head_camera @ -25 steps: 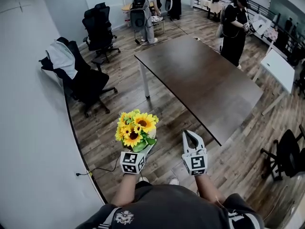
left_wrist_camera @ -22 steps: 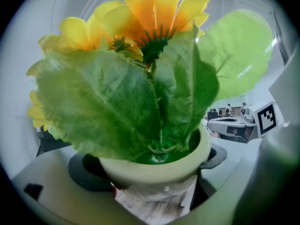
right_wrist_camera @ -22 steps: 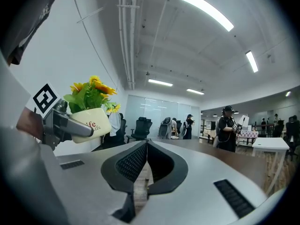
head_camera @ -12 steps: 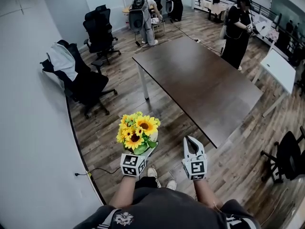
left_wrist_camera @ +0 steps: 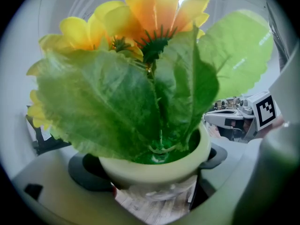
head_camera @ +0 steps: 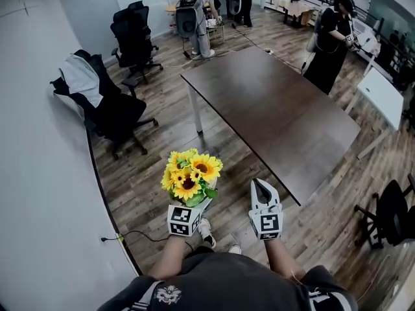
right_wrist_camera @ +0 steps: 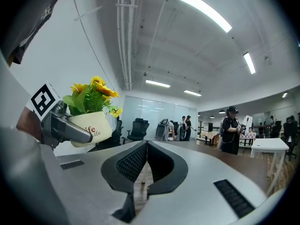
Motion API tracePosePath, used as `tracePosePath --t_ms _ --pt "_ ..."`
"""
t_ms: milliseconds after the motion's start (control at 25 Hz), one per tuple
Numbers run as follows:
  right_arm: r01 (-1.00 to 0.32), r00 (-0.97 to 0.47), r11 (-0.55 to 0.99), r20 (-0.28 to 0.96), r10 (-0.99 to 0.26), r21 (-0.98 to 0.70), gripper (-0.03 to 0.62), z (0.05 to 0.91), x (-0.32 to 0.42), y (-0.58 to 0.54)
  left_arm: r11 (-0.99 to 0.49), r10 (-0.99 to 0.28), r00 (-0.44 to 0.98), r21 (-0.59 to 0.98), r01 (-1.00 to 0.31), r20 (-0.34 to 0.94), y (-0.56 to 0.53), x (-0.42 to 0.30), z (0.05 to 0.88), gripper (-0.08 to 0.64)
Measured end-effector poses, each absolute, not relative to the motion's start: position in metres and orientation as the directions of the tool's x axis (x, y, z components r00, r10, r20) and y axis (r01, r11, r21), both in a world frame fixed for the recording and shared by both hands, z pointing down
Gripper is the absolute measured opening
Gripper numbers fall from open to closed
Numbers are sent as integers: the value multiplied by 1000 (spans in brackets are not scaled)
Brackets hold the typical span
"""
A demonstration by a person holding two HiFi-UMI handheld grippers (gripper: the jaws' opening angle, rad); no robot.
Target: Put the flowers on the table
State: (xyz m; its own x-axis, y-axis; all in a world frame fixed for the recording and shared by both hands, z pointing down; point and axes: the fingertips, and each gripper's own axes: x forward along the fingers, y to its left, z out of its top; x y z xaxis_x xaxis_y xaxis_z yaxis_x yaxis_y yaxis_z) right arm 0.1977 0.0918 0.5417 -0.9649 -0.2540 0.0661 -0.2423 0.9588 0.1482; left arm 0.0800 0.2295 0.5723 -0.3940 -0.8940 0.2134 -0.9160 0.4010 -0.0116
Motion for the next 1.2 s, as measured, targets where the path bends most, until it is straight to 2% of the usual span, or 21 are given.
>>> tracePosePath --t_ms 640,1200 --pt "-195 -968 965 123 -217 175 23 549 36 101 344 -923 -338 2 -939 182 192 -62 577 543" --pt "-287 -939 938 137 -315 192 23 549 -30 79 243 -943 -251 -63 -968 217 172 -124 582 543"
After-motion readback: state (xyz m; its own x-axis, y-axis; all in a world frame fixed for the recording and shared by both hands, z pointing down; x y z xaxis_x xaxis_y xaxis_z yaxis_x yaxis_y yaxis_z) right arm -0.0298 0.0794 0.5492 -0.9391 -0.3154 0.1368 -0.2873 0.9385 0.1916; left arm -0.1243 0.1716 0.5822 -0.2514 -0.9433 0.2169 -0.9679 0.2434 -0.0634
